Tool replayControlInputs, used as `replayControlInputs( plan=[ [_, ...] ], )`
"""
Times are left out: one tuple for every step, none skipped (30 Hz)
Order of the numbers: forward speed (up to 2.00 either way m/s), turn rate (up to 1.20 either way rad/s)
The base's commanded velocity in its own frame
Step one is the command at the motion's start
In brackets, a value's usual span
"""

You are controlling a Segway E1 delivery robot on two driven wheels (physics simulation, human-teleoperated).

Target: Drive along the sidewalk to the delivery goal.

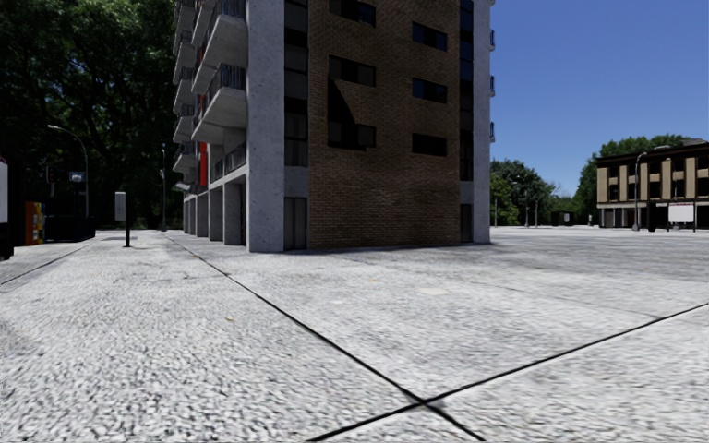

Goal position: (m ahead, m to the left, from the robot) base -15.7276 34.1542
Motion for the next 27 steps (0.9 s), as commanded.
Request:
replayControlInputs(
  plan=[
    [2.0, 0.26],
    [2.0, 0.28],
    [2.0, 0.28],
    [2.0, 0.34],
    [2.0, 0.38],
    [2.0, 0.43],
    [2.0, 0.43],
    [2.0, 0.44],
    [2.0, 0.45],
    [2.0, 0.45],
    [2.0, 0.45],
    [2.0, 0.45],
    [2.0, 0.45],
    [2.0, 0.45],
    [2.0, 0.45],
    [2.0, 0.45],
    [2.0, 0.45],
    [2.0, 0.45],
    [2.0, 0.45],
    [2.0, 0.45],
    [2.0, 0.45],
    [2.0, 0.45],
    [2.0, 0.45],
    [2.0, 0.41],
    [2.0, 0.26],
    [2.0, 0.26],
    [2.0, 0.22]
  ],
)
